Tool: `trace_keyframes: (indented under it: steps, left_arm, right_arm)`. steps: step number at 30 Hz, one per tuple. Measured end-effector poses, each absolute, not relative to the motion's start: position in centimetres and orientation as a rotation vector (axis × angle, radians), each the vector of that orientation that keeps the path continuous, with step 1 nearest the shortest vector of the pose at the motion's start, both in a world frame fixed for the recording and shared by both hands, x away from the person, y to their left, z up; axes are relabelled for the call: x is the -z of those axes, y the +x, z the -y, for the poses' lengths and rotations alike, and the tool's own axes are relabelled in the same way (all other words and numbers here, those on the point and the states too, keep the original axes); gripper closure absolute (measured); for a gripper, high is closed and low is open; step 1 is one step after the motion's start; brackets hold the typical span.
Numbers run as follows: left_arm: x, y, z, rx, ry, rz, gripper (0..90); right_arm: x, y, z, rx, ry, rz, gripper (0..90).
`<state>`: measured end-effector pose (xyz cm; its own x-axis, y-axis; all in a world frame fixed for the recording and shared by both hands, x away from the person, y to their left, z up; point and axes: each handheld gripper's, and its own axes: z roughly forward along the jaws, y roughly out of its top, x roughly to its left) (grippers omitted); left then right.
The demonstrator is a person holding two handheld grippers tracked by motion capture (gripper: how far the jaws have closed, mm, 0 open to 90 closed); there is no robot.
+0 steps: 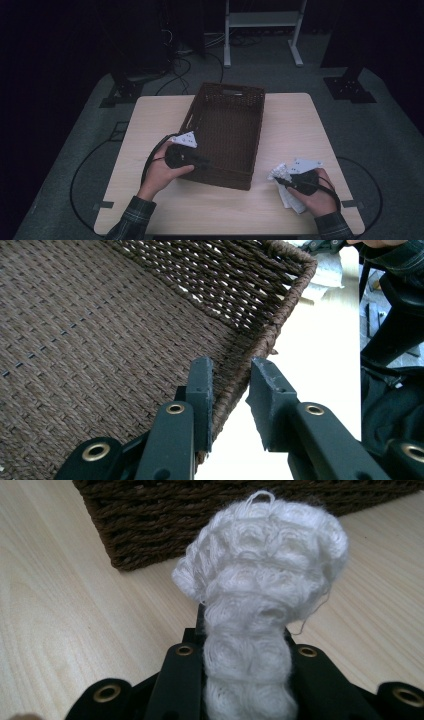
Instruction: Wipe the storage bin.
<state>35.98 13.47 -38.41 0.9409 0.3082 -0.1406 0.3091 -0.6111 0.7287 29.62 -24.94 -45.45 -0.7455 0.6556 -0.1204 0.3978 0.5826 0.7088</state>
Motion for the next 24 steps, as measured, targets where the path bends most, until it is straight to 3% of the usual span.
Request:
trace_keyframes:
  steps: [24]
  left_arm:
    - [38.8, 36.8, -7.3, 0.183, 2.261, -0.3, 82.5]
  right_arm:
    - [45.4, 27.1, 26.8, -0.936, 0.957, -2.382, 75.7]
